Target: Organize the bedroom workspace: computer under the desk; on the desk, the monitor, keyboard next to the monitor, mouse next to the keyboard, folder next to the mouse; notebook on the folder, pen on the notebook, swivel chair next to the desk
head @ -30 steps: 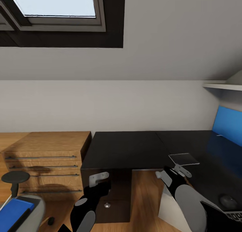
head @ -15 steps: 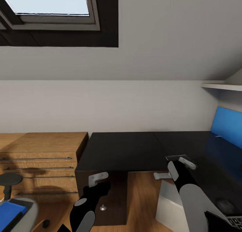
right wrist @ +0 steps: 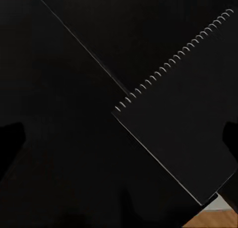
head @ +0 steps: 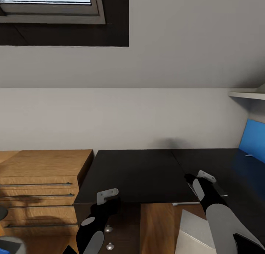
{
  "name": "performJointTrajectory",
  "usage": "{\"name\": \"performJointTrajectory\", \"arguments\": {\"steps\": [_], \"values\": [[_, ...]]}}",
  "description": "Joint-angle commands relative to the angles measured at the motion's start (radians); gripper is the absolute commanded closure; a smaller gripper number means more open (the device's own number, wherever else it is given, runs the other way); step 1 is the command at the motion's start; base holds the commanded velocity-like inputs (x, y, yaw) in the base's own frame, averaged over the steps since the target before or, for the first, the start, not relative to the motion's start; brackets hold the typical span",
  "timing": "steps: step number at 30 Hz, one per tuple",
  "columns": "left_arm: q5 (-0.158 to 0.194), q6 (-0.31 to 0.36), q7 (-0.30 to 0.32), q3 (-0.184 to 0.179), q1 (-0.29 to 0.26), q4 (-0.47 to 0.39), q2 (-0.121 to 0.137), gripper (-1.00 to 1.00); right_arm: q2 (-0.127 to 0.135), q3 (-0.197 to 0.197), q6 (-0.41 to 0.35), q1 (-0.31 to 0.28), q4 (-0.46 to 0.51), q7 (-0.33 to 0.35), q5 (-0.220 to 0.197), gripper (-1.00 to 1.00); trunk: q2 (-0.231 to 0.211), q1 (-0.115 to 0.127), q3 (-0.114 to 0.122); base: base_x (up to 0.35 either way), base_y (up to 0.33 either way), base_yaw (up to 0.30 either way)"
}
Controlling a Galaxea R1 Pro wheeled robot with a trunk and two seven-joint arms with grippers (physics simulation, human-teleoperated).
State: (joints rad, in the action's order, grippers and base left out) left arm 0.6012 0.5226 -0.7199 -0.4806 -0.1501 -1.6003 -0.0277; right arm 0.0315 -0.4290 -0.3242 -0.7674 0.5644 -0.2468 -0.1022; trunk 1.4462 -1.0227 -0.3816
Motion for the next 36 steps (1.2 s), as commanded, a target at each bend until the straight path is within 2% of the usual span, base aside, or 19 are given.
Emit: {"name": "performJointTrajectory", "arguments": {"steps": [1, 8, 13, 17, 22, 25, 29, 32, 36], "values": [[0.008, 0.002, -0.009, -0.001, -0.001, -0.001, 0.000, -1.00, 0.012, 0.001, -0.002, 0.000, -0.003, 0.012, -0.010, -1.00, 0.001, -0.001, -0.001, 0.320, 0.000, 0.000], [0.008, 0.002, -0.009, -0.001, -0.002, -0.001, 0.000, -1.00, 0.044, 0.003, 0.035, 0.000, -0.059, 0.036, -0.010, -1.00, 0.001, -0.001, -0.001, 0.315, 0.000, 0.000], [0.008, 0.002, -0.007, -0.001, -0.002, -0.001, 0.000, -1.00, 0.089, 0.004, 0.121, -0.001, -0.182, 0.040, -0.010, -1.00, 0.001, -0.001, -0.001, 0.288, 0.000, 0.000], [0.009, 0.002, -0.006, -0.001, -0.001, -0.002, 0.000, -1.00, 0.113, 0.004, 0.159, -0.003, -0.241, 0.040, -0.010, -1.00, 0.001, -0.001, -0.001, 0.227, 0.000, 0.000], [0.011, 0.004, -0.004, -0.003, -0.001, -0.009, -0.001, -1.00, 0.132, 0.004, 0.166, -0.005, -0.271, 0.019, -0.011, -1.00, 0.001, -0.001, -0.001, 0.078, 0.000, 0.000], [0.012, 0.004, -0.004, -0.008, -0.001, -0.017, -0.005, -1.00, 0.148, 0.001, 0.142, -0.007, -0.286, -0.061, -0.017, -1.00, 0.001, -0.001, -0.001, 0.012, 0.000, 0.000], [0.012, 0.003, -0.004, -0.008, -0.002, -0.018, -0.006, -1.00, 0.161, -0.001, 0.140, -0.007, -0.284, -0.072, -0.019, -1.00, 0.001, -0.001, -0.001, 0.002, 0.000, 0.000], [0.011, 0.002, -0.004, -0.011, -0.001, -0.018, -0.006, -1.00, 0.182, -0.002, 0.139, -0.007, -0.284, -0.078, -0.021, -1.00, 0.022, -0.012, -0.011, 0.000, 0.000, 0.000], [0.012, 0.002, -0.004, -0.021, -0.001, -0.018, -0.007, -1.00, 0.183, -0.003, 0.139, -0.007, -0.286, -0.078, -0.022, -1.00, 0.050, -0.027, -0.023, 0.000, 0.000, 0.000]]}}
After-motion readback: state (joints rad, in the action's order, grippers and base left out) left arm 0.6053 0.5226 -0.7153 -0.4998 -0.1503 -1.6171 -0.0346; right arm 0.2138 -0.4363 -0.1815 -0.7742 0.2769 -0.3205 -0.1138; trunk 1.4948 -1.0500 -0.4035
